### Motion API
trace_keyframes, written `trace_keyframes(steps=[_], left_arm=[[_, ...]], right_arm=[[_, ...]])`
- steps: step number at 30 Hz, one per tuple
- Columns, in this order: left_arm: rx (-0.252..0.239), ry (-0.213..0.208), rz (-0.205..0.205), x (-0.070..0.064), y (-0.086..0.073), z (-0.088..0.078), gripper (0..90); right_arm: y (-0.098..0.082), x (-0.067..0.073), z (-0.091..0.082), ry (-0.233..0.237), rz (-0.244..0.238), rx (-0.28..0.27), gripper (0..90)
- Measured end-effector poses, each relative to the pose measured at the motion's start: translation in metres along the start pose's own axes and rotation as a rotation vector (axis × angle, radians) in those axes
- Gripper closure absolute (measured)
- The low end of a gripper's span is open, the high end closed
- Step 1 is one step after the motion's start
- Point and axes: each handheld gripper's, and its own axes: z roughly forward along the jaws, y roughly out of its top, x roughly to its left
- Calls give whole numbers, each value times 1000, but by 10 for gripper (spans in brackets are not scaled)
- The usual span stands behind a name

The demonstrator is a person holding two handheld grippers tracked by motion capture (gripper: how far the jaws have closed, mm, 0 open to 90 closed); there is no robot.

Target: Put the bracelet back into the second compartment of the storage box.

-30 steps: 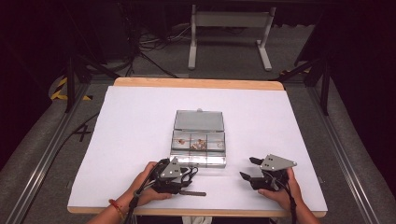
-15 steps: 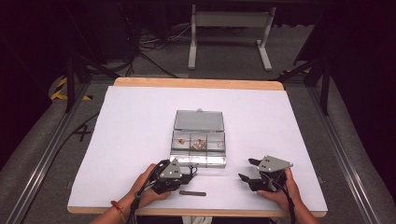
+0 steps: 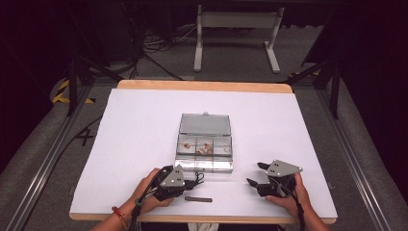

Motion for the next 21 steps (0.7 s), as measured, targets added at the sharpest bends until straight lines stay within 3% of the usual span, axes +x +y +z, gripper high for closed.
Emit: trace_keyframes(steps=[9, 15, 21], left_arm=[[-29, 19, 6, 0, -1, -9, 881], [-87, 34, -3, 4, 0, -24, 880], [-115, 64, -4, 8, 0, -35, 880]], right_arm=[[0, -1, -3, 3, 10, -27, 309], [-1, -3, -5, 1, 12, -52, 307], [-1, -3, -4, 0, 11, -64, 294]])
